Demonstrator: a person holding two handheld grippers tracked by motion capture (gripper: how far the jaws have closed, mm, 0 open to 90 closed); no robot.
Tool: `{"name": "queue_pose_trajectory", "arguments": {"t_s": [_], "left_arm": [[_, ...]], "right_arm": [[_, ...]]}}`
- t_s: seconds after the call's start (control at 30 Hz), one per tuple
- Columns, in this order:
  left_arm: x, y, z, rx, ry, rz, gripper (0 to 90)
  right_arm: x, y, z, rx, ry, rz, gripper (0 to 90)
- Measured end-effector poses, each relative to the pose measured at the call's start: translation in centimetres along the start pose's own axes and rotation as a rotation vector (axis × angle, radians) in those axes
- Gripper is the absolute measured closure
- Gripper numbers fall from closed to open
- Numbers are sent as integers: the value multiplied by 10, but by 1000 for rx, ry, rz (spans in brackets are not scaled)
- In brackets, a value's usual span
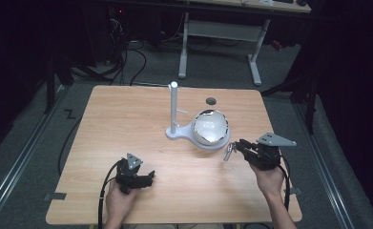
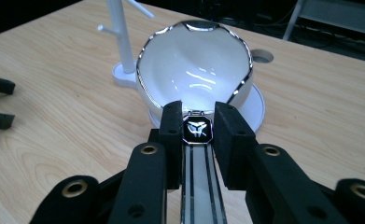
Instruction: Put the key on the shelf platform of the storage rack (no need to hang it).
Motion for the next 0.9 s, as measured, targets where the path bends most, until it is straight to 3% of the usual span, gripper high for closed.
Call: {"name": "queue_pose_trajectory", "arguments": {"t_s": [0.27, 0.37, 0.9], "left_arm": [[0, 0, 0, 0, 0, 0, 158], [0, 0, 0, 0, 0, 0, 158], [0, 0, 0, 0, -1, -1, 158]], "right_arm": [[15, -7, -7, 25, 9, 9, 746], [26, -8, -12, 64, -4, 23, 746], [66, -20, -17, 93, 19, 45, 746]]}}
Point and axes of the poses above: each handheld gripper's, and its own axes: y roughly backward along the jaws, x roughly out of its top, z roughly to its right, the point moved 10 cm from there along -y, roughly forward along the jaws, and after that the axes turned 9 degrees about -x, right-handed, at the moved point
